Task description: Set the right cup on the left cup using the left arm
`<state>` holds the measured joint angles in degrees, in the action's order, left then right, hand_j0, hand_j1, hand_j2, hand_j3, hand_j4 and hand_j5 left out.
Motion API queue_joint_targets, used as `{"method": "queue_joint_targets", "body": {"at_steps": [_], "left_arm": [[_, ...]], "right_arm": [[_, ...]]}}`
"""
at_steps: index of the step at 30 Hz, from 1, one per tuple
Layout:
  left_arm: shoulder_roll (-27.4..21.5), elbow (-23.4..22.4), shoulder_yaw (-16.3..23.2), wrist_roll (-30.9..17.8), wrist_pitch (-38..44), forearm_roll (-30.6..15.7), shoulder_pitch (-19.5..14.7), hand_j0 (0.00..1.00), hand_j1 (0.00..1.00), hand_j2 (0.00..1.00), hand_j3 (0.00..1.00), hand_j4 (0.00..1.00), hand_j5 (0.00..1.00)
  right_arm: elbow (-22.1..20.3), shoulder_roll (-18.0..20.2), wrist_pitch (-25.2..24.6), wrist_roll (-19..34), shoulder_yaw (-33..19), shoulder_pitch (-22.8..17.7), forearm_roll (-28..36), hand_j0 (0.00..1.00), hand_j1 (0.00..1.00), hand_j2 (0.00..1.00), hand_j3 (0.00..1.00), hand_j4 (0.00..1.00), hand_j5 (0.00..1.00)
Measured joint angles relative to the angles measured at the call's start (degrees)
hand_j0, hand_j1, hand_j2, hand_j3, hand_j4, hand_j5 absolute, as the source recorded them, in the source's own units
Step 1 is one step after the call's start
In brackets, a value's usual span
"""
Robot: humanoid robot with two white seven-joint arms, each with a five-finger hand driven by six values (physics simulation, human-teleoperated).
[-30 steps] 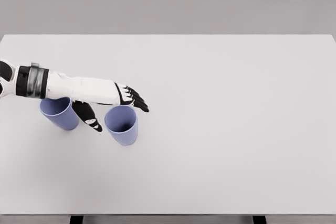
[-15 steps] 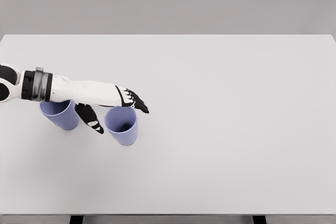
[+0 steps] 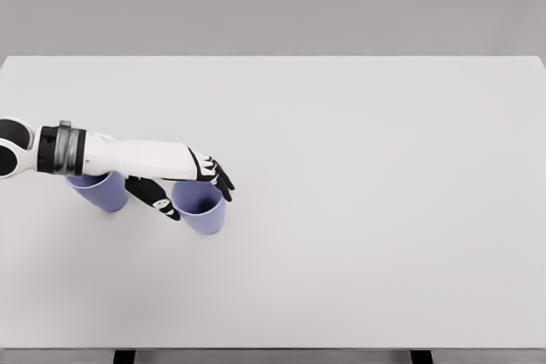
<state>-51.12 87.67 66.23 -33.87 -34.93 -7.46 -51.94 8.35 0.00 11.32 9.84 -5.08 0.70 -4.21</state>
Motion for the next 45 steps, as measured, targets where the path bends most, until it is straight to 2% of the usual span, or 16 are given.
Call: {"method": "queue_joint_targets", "body": {"at_steps": [6, 10, 24, 34, 40, 45], "left_arm": [[-0.54, 0.95, -1.08, -0.17, -0.15, 0.19, -0.09, 0.53, 0.53, 0.53, 0.53, 0.53, 0.53], [-3.18, 3.08, -2.67, -0.20, -0.17, -0.14, -0.09, 0.52, 0.52, 0.52, 0.52, 0.52, 0.52], [-18.38, 11.53, -11.47, -0.52, -0.22, -9.71, -0.88, 0.52, 0.52, 0.52, 0.52, 0.52, 0.52], [-23.98, 11.94, -15.85, -0.54, -0.24, -13.13, -1.05, 0.53, 0.53, 0.53, 0.53, 0.53, 0.53], [-28.19, 11.85, -16.18, -0.85, -0.25, -13.41, -0.79, 0.53, 0.53, 0.53, 0.53, 0.53, 0.53], [-28.98, 10.47, -15.72, -1.15, -0.23, -13.39, -0.36, 0.53, 0.53, 0.53, 0.53, 0.53, 0.53]], "right_arm": [[0.00, 0.00, 0.01, 0.00, -0.01, 0.00, 0.00, 1.00, 1.00, 1.00, 1.00, 1.00, 1.00], [0.00, 0.00, 0.01, 0.00, -0.01, 0.00, 0.00, 1.00, 1.00, 1.00, 1.00, 1.00, 1.00], [0.00, 0.00, 0.01, -0.01, 0.00, 0.00, 0.00, 1.00, 1.00, 1.00, 1.00, 1.00, 1.00], [0.00, 0.00, 0.01, -0.01, 0.01, 0.00, 0.00, 1.00, 1.00, 1.00, 1.00, 1.00, 1.00], [0.00, 0.00, 0.01, 0.00, 0.00, 0.00, 0.00, 1.00, 1.00, 1.00, 1.00, 1.00, 1.00], [0.00, 0.00, 0.01, 0.00, 0.01, 0.00, 0.00, 1.00, 1.00, 1.00, 1.00, 1.00, 1.00]]}}
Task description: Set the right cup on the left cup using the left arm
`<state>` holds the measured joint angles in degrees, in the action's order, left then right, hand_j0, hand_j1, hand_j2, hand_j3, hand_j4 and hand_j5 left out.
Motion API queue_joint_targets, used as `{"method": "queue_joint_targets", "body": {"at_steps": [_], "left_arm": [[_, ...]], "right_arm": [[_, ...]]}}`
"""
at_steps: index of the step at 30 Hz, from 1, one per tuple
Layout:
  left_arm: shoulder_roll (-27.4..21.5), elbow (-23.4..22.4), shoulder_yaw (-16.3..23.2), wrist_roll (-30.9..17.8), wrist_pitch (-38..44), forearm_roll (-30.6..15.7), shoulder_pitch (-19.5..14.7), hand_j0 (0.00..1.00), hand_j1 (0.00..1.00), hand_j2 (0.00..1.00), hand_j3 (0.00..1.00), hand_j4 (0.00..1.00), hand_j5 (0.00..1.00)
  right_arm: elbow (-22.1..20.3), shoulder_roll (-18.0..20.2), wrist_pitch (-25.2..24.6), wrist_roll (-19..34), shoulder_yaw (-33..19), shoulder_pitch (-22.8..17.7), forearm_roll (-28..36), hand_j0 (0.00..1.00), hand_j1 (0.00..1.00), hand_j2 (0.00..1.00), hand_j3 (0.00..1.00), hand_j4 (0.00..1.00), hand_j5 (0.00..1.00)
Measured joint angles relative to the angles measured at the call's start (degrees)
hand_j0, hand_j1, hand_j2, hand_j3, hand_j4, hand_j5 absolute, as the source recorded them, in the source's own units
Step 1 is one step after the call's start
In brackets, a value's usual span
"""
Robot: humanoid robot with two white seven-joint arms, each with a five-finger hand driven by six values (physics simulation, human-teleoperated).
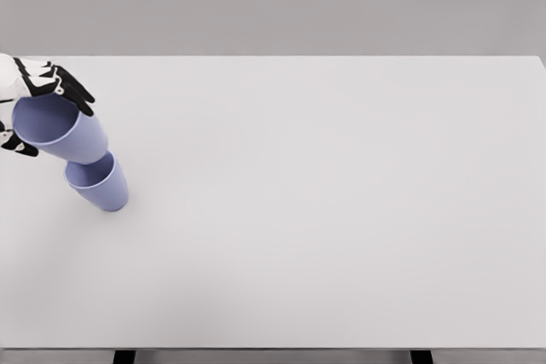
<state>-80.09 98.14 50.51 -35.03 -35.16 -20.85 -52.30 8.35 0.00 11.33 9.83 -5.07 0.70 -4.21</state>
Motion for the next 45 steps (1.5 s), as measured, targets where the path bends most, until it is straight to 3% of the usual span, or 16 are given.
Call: {"method": "queue_joint_targets", "body": {"at_steps": [20, 45], "left_arm": [[2.38, -4.99, 0.27, -0.02, 0.00, 1.36, 3.96, 0.54, 0.54, 0.54, 0.54, 0.54, 0.54], [4.86, -8.19, 0.22, -0.05, 0.05, 2.82, 4.84, 0.55, 0.55, 0.55, 0.55, 0.55, 0.55]], "right_arm": [[0.00, 0.00, 0.00, 0.00, -0.01, 0.00, 0.00, 1.00, 1.00, 1.00, 1.00, 1.00, 1.00], [0.00, 0.00, 0.00, 0.00, -0.01, 0.00, 0.00, 1.00, 1.00, 1.00, 1.00, 1.00, 1.00]]}}
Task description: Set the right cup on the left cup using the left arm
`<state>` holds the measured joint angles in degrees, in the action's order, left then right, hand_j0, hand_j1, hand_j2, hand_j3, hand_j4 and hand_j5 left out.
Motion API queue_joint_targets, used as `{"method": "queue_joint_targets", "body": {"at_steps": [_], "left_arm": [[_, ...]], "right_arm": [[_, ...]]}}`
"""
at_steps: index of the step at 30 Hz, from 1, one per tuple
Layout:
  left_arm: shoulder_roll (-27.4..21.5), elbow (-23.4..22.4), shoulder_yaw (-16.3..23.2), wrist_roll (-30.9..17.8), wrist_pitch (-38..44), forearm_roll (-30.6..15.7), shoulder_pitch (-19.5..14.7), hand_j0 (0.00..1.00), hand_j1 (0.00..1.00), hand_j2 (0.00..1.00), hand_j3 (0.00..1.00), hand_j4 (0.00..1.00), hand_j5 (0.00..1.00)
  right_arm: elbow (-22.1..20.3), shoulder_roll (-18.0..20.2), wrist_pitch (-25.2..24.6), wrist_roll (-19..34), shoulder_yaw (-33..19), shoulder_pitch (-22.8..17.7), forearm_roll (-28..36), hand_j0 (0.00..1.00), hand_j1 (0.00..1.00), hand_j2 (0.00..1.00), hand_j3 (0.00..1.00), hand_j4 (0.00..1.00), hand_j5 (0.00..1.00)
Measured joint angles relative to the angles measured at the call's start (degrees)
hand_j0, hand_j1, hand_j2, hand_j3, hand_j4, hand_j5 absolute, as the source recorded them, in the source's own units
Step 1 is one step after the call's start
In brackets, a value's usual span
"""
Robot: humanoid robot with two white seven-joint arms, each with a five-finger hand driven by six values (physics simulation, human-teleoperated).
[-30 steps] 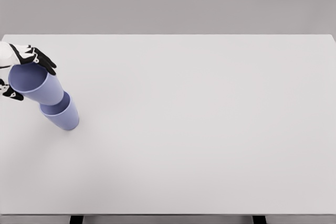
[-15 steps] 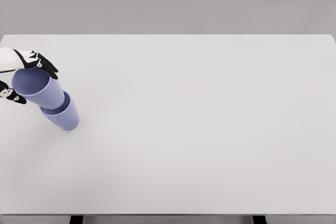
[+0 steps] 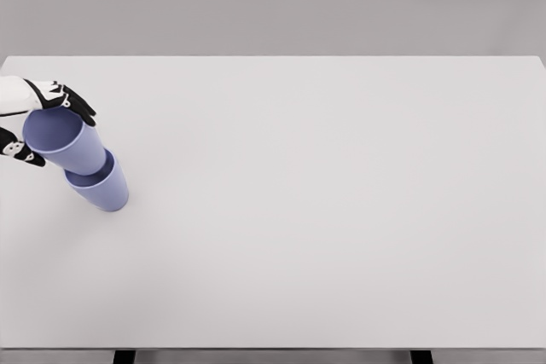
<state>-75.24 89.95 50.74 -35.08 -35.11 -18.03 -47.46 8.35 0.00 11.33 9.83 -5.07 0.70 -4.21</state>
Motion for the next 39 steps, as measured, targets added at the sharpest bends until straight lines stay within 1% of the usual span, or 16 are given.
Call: {"method": "queue_joint_targets", "body": {"at_steps": [2, 3, 10, 11, 12, 13, 14, 17, 18, 20, 26, 32, 36, 39], "left_arm": [[0.16, -0.36, 0.03, 0.00, 0.01, 0.08, 0.17, 0.55, 0.55, 0.55, 0.55, 0.55, 0.55], [0.28, -0.49, 0.03, 0.01, -0.01, 0.20, 0.96, 0.55, 0.55, 0.55, 0.55, 0.55, 0.55], [0.59, -0.72, -0.07, 0.04, 0.00, 0.42, 1.14, 0.57, 0.57, 0.57, 0.57, 0.57, 0.57], [0.61, -0.72, -0.08, 0.06, 0.00, 0.42, 1.14, 0.62, 0.62, 0.62, 0.62, 0.62, 0.62], [0.62, -0.73, -0.07, 0.14, 0.00, 0.43, 1.14, 0.73, 0.73, 0.73, 0.73, 0.73, 0.73], [0.61, -0.73, -0.08, 0.25, -0.01, 0.46, 1.14, 0.82, 0.82, 0.82, 0.82, 0.82, 0.82], [0.61, -0.72, -0.09, 0.36, -0.02, 0.50, 1.23, 0.93, 0.93, 0.93, 0.93, 0.93, 0.93], [0.58, -0.67, -0.10, 0.51, -0.04, 0.67, 1.23, 0.98, 0.98, 0.98, 0.98, 0.98, 0.98], [0.57, -0.63, -0.18, 0.54, -0.04, 0.73, 1.94, 1.00, 1.00, 1.00, 1.00, 1.00, 1.00], [0.54, -0.56, -0.48, 0.57, -0.04, 0.76, 2.37, 1.00, 1.00, 1.00, 1.00, 1.00, 1.00], [0.04, -0.43, -0.95, 0.60, -0.04, 0.74, 2.20, 1.00, 1.00, 1.00, 1.00, 1.00, 1.00], [-0.27, 0.03, -3.84, 0.79, -0.05, 0.12, 2.46, 1.00, 1.00, 1.00, 1.00, 1.00, 1.00], [-1.09, 1.12, -5.99, 1.35, -0.04, -2.14, 2.37, 1.00, 1.00, 1.00, 1.00, 1.00, 1.00], [-0.45, 2.53, -7.02, 1.49, -0.03, -4.02, 1.93, 1.00, 1.00, 1.00, 1.00, 1.00, 1.00]], "right_arm": [[0.00, 0.00, 0.00, 0.01, 0.00, 0.00, 0.00, 1.00, 1.00, 1.00, 1.00, 1.00, 1.00], [0.00, 0.00, 0.00, 0.00, 0.00, 0.00, 0.00, 1.00, 1.00, 1.00, 1.00, 1.00, 1.00], [0.00, 0.00, 0.00, 0.00, -0.01, 0.00, 0.00, 1.00, 1.00, 1.00, 1.00, 1.00, 1.00], [0.00, 0.00, 0.00, 0.00, 0.00, 0.00, 0.00, 1.00, 1.00, 1.00, 1.00, 1.00, 1.00], [0.00, 0.00, 0.00, 0.00, -0.01, 0.00, 0.00, 1.00, 1.00, 1.00, 1.00, 1.00, 1.00], [0.00, 0.00, 0.00, 0.00, -0.01, 0.00, 0.00, 1.00, 1.00, 1.00, 1.00, 1.00, 1.00], [0.00, 0.00, 0.00, 0.00, -0.01, 0.00, 0.00, 1.00, 1.00, 1.00, 1.00, 1.00, 1.00], [0.00, 0.00, 0.00, 0.00, 0.00, 0.00, 0.00, 1.00, 1.00, 1.00, 1.00, 1.00, 1.00], [0.00, 0.00, 0.00, 0.00, 0.00, 0.00, 0.00, 1.00, 1.00, 1.00, 1.00, 1.00, 1.00], [0.00, 0.00, 0.00, 0.00, 0.01, 0.00, 0.00, 1.00, 1.00, 1.00, 1.00, 1.00, 1.00], [0.00, 0.00, 0.00, 0.00, 0.00, 0.00, 0.00, 1.00, 1.00, 1.00, 1.00, 1.00, 1.00], [0.00, 0.00, 0.00, 0.00, 0.01, 0.00, 0.00, 1.00, 1.00, 1.00, 1.00, 1.00, 1.00], [0.00, 0.00, 0.00, 0.00, -0.01, 0.00, 0.00, 1.00, 1.00, 1.00, 1.00, 1.00, 1.00], [0.00, 0.00, -0.01, 0.00, 0.00, 0.00, 0.00, 1.00, 1.00, 1.00, 1.00, 1.00, 1.00]]}}
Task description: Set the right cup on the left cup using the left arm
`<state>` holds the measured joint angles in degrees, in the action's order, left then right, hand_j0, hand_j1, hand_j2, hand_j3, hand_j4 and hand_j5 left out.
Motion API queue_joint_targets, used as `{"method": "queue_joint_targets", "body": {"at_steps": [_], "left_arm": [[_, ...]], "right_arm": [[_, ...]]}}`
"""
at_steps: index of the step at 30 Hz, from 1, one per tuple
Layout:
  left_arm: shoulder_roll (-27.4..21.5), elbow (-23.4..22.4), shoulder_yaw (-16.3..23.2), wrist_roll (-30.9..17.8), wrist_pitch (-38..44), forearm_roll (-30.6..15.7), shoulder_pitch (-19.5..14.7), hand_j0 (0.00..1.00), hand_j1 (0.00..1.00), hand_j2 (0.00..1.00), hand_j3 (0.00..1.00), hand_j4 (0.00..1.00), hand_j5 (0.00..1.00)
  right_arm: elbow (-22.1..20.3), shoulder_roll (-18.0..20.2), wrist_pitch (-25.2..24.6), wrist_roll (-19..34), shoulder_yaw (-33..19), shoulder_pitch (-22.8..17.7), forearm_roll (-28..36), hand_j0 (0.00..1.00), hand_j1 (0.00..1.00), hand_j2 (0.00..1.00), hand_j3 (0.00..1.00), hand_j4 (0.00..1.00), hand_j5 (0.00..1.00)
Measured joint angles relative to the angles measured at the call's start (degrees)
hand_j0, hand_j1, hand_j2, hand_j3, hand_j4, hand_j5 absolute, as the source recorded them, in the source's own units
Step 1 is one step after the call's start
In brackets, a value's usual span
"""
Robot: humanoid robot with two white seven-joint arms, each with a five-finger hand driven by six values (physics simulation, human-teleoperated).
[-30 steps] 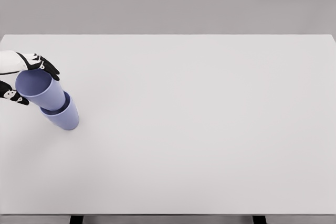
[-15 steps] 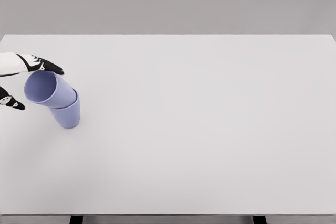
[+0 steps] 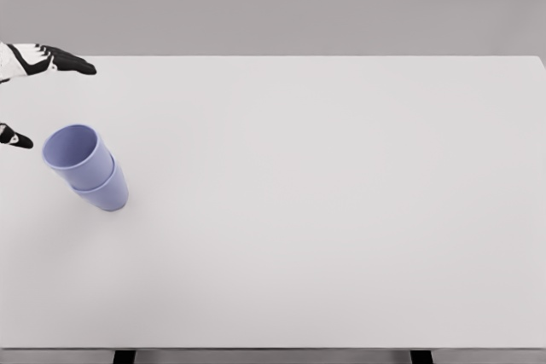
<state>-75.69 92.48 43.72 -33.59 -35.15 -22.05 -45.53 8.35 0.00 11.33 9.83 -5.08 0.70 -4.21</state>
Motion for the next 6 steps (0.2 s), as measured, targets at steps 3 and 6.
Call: {"method": "queue_joint_targets", "body": {"at_steps": [3, 6], "left_arm": [[1.54, 2.03, -0.41, -0.01, 0.00, -1.99, -0.44, 1.00, 1.00, 1.00, 1.00, 1.00, 1.00], [3.89, 4.21, -0.50, -0.07, -0.01, -3.83, -0.53, 1.00, 1.00, 1.00, 1.00, 1.00, 1.00]], "right_arm": [[0.00, 0.00, 0.00, 0.00, 0.00, 0.00, 0.00, 1.00, 1.00, 1.00, 1.00, 1.00, 1.00], [0.00, 0.00, 0.00, 0.00, 0.00, 0.00, 0.00, 1.00, 1.00, 1.00, 1.00, 1.00, 1.00]]}}
